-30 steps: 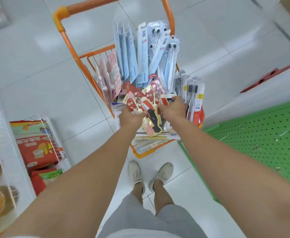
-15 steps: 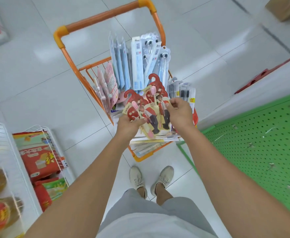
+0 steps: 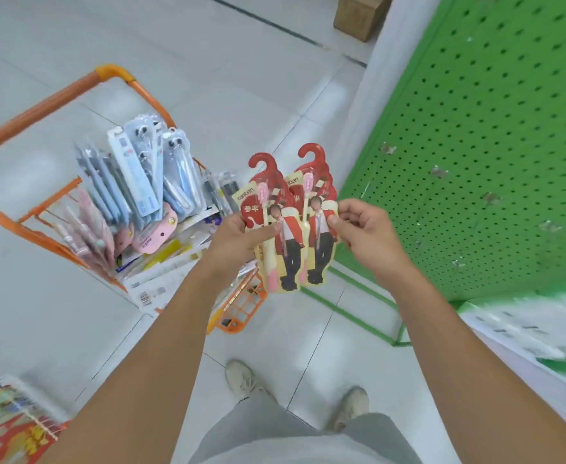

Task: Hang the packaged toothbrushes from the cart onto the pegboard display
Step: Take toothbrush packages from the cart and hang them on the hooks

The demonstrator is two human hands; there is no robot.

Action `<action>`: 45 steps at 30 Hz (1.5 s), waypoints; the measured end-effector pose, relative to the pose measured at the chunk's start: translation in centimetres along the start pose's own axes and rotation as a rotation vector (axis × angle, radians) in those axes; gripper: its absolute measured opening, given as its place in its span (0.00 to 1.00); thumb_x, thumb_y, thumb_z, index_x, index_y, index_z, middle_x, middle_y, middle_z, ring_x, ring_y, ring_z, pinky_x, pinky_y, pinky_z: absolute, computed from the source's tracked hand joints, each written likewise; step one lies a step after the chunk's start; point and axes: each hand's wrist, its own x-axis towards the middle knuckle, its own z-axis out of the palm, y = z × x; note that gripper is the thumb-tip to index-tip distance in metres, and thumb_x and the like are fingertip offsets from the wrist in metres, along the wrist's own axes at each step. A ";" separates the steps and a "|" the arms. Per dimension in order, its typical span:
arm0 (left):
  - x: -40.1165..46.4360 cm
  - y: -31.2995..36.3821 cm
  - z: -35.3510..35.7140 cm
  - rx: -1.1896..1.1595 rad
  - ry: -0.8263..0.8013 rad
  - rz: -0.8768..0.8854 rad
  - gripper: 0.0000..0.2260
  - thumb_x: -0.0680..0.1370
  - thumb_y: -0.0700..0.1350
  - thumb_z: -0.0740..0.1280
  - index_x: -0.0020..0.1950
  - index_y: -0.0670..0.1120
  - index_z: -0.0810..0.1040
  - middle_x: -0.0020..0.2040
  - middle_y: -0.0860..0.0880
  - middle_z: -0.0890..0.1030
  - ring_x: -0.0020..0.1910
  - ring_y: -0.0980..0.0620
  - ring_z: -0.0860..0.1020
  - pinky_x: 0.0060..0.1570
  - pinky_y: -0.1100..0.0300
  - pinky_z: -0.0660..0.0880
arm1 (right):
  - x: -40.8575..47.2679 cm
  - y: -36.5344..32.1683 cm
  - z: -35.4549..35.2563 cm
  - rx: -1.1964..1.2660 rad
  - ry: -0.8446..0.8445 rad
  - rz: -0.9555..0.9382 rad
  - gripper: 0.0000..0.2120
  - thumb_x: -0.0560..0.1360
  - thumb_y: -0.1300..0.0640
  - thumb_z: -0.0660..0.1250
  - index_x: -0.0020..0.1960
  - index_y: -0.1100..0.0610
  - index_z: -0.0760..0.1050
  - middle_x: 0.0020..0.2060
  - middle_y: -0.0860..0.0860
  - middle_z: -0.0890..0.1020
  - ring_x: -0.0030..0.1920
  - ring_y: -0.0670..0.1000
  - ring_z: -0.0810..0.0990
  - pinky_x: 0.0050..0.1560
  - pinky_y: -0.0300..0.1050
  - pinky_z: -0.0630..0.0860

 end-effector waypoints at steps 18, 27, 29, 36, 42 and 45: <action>-11.1 -1.6 43.4 0.215 -0.336 0.054 0.15 0.71 0.42 0.75 0.57 0.43 0.79 0.51 0.44 0.86 0.51 0.43 0.85 0.59 0.44 0.78 | -22.9 9.3 -37.3 0.299 0.309 -0.159 0.09 0.82 0.59 0.65 0.59 0.59 0.81 0.46 0.50 0.87 0.45 0.52 0.86 0.48 0.49 0.82; -12.3 -0.4 50.2 0.174 -0.312 0.140 0.14 0.71 0.44 0.76 0.55 0.47 0.79 0.50 0.47 0.87 0.49 0.48 0.85 0.53 0.51 0.80 | -24.3 10.6 -43.7 0.341 0.496 -0.312 0.08 0.82 0.62 0.65 0.57 0.57 0.82 0.45 0.52 0.86 0.47 0.51 0.82 0.52 0.54 0.80; -12.1 -0.1 50.7 0.181 -0.274 0.174 0.10 0.76 0.39 0.73 0.55 0.46 0.79 0.46 0.51 0.87 0.45 0.52 0.86 0.43 0.60 0.81 | -23.6 10.2 -44.3 0.321 0.520 -0.338 0.08 0.82 0.63 0.65 0.57 0.57 0.81 0.43 0.48 0.86 0.44 0.48 0.82 0.49 0.45 0.79; -11.3 0.7 50.8 0.253 -0.258 0.212 0.07 0.80 0.41 0.69 0.56 0.47 0.79 0.46 0.52 0.87 0.42 0.54 0.85 0.35 0.68 0.77 | -20.6 10.9 -45.5 0.291 0.531 -0.262 0.07 0.82 0.60 0.66 0.56 0.60 0.81 0.42 0.47 0.86 0.43 0.45 0.82 0.47 0.38 0.77; -11.2 0.5 51.5 0.225 -0.417 0.184 0.10 0.83 0.44 0.64 0.64 0.45 0.77 0.57 0.48 0.85 0.55 0.51 0.84 0.45 0.67 0.78 | -17.7 10.6 -47.1 0.292 0.565 -0.174 0.07 0.81 0.55 0.67 0.52 0.57 0.83 0.42 0.49 0.87 0.43 0.47 0.84 0.47 0.42 0.79; -11.4 0.7 52.2 0.222 -0.480 0.197 0.12 0.84 0.42 0.61 0.66 0.44 0.76 0.59 0.48 0.84 0.54 0.55 0.84 0.44 0.69 0.77 | -16.0 10.7 -47.8 0.308 0.642 -0.088 0.19 0.78 0.46 0.71 0.46 0.64 0.81 0.40 0.62 0.85 0.38 0.52 0.81 0.45 0.50 0.79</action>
